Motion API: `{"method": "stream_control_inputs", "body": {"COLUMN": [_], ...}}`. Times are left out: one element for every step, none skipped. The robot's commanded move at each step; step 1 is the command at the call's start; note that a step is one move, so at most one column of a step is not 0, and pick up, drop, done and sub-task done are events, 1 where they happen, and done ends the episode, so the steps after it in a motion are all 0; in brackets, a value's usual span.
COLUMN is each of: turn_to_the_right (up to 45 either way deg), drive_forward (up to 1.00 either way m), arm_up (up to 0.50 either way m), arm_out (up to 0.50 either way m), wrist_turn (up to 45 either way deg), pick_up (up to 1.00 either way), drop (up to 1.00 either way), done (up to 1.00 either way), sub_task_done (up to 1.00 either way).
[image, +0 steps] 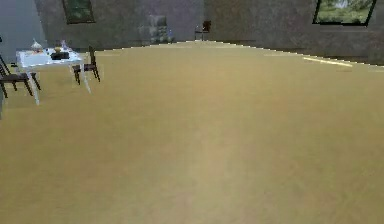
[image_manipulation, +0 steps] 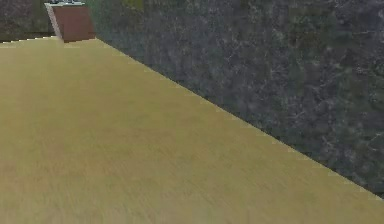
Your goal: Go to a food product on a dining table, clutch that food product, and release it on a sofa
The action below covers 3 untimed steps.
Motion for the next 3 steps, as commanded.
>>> {"method": "stream_control_inputs", "body": {"turn_to_the_right": [-36.0,0.0,0.0], "drive_forward": [0.00,1.00,1.00], "arm_up": [0.00,0.00,0.00], "arm_out": [0.00,0.00,0.00], "wrist_turn": [0.0,0.0,0.0], "pick_up": [0.00,0.00,0.00], "drop": [0.00,0.00,0.00], "done": [0.00,0.00,0.00], "sub_task_done": [0.00,0.00,0.00]}}
